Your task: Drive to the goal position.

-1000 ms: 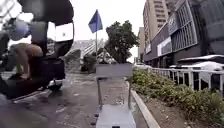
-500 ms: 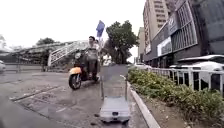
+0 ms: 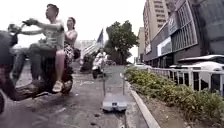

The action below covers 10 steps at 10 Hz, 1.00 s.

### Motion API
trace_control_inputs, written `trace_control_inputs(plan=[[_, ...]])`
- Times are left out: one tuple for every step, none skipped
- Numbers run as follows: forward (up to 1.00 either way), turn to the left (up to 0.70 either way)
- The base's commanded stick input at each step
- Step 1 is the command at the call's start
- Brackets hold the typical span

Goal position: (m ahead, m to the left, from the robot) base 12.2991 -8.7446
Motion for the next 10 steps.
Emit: trace_control_inputs(plan=[[0.03, 0.01], [0.03, 0.01], [0.38, 0.01], [0.69, 0.01], [0.69, 0.01], [0.69, 0.01], [0.69, 0.01], [0.69, 0.01], [0.69, 0.01], [0.64, 0.01]])
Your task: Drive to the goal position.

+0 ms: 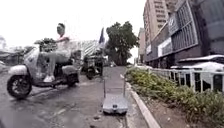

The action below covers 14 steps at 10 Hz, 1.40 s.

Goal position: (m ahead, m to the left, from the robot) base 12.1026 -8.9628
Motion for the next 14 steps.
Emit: trace_control_inputs(plan=[[0.45, 0.03], [0.35, 0.06], [0.10, 0.03], [0.03, 0.01], [0.03, 0.01], [0.03, 0.01], [-0.14, 0.02], [-0.44, 0.03], [-0.45, 0.03], [-0.45, 0.03], [-0.45, 0.03], [-0.45, 0.03], [-0.44, 0.03], [-0.16, 0.02]])
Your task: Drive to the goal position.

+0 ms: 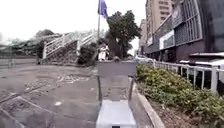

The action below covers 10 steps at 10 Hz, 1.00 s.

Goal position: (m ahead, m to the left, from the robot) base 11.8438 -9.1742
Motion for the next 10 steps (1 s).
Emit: trace_control_inputs(plan=[[0.03, 0.01], [0.03, 0.01], [0.03, 0.01], [0.33, 0.01], [0.69, 0.04], [0.69, 0.10], [0.69, 0.12], [0.69, 0.12], [0.69, 0.12], [0.69, 0.11]])
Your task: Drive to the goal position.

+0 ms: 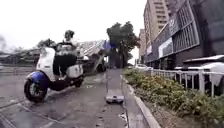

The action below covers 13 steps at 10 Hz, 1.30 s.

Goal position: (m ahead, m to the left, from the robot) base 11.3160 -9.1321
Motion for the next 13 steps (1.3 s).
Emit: trace_control_inputs(plan=[[0.69, 0.07], [0.69, 0.03], [0.69, 0.01], [0.69, 0.01], [0.69, 0.01], [0.69, 0.01], [0.69, -0.14], [0.69, -0.14], [0.69, -0.14], [0.69, -0.14], [0.69, -0.14], [0.69, -0.14], [0.69, -0.14]])
